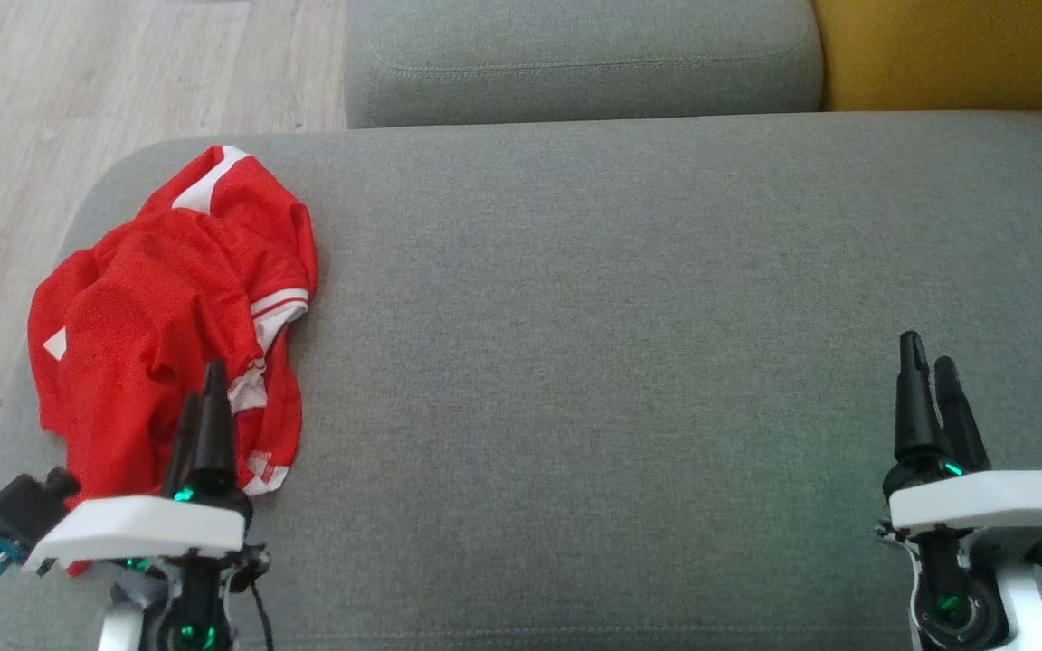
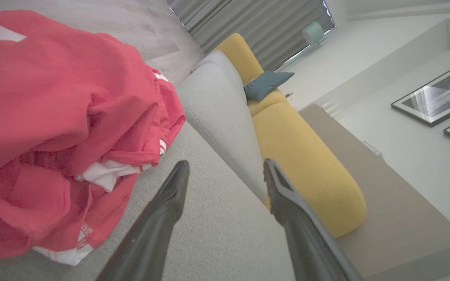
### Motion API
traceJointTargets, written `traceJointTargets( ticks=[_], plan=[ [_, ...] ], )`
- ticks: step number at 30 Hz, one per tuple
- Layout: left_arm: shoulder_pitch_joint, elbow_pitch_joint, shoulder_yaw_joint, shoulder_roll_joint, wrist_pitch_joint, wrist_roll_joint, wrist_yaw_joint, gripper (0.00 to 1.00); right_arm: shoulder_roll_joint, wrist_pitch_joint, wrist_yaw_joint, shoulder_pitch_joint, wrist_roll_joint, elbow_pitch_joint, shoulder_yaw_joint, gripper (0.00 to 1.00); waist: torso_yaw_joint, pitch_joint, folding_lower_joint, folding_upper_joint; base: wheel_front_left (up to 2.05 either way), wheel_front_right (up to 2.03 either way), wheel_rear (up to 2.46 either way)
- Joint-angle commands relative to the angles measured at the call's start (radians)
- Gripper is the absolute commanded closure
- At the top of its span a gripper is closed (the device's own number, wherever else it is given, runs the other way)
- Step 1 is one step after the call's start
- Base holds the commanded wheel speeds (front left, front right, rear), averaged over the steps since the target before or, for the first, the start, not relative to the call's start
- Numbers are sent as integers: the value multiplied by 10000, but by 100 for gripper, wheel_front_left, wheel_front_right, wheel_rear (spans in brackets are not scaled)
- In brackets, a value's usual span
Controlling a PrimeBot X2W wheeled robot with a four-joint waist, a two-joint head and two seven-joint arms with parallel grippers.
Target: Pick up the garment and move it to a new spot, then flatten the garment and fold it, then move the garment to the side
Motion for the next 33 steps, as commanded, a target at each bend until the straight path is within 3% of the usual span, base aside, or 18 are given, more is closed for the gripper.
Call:
traceJointTargets(
  ticks=[1,18,33],
  plan=[
    [-526,-531,-18,134,-122,579,61,0,-71,-162,36,-489,-497,-481,159,0,0,6,0,0,0,0,0],
    [-517,-940,-1087,421,-596,3496,500,0,-82,-633,46,-451,-2732,-649,414,0,23,-3,0,0,0,0,0],
    [-815,-985,-2703,1285,-1042,5741,1719,0,-93,-1075,55,-370,-5054,-919,796,0,-30,29,0,0,0,0,0]
  ],
)
